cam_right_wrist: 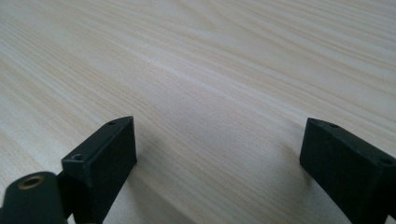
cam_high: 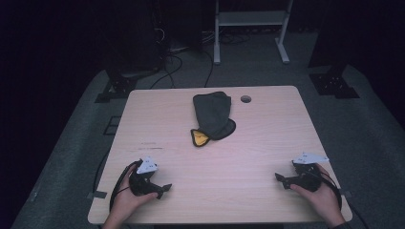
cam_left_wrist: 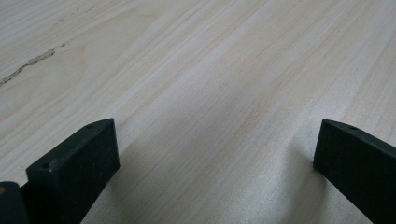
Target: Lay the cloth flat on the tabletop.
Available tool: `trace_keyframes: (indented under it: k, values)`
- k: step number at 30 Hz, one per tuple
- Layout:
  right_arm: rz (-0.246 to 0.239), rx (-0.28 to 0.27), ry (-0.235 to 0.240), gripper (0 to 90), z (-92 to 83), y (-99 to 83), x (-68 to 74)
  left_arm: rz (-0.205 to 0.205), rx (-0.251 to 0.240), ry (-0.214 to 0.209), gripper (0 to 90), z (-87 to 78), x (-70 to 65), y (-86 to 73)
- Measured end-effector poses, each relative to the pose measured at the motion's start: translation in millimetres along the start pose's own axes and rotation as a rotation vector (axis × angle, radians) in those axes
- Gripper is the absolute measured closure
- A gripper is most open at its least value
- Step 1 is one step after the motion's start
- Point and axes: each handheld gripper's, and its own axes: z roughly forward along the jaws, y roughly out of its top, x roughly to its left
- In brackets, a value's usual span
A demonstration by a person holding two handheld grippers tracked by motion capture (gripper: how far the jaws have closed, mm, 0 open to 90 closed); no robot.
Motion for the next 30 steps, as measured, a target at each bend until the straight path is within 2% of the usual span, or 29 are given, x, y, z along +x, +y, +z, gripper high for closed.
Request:
trace_keyframes:
  k: [2, 4, 5, 6, 8, 12, 19, 29, 30]
  values:
    - [-0.007, -0.001, 0.007, 10.3, -0.6, -0.4, -0.6, -0.001, 0.000, 0.001, 0.0, 0.0, 0.0, 0.0]
    - [0.003, -0.001, 0.000, 20.5, -3.0, -0.2, -1.0, 0.000, 0.000, 0.001, 0.0, 0.1, -0.1, 0.0]
    - [0.003, -0.001, 0.000, 20.5, -3.0, -0.2, -1.0, 0.000, 0.000, 0.001, 0.0, 0.1, -0.1, 0.0]
    - [0.021, 0.006, 0.022, 24.3, -5.5, 1.9, -3.6, -0.002, -0.001, 0.002, 0.0, 0.1, -0.2, 0.0]
    - [0.043, 0.014, 0.029, 29.3, -6.8, 3.5, -5.0, -0.002, 0.000, 0.002, 0.0, 0.1, -0.2, 0.0]
    - [0.039, -0.011, 0.037, 32.5, -8.4, 10.5, -5.4, -0.002, 0.000, 0.002, 0.0, 0.1, -0.1, 0.0]
    - [-0.002, -0.038, 0.063, 37.0, 0.2, 28.4, -2.8, -0.008, -0.001, 0.006, 0.0, 0.1, 0.1, 0.0]
    - [-0.089, -0.040, 0.114, 41.2, 23.1, 60.9, 10.8, -0.016, 0.003, 0.012, 0.0, -0.2, 0.5, 0.0]
    - [-0.105, -0.040, 0.124, 41.3, 28.5, 68.7, 14.5, -0.016, 0.003, 0.012, 0.0, -0.2, 0.5, 0.0]
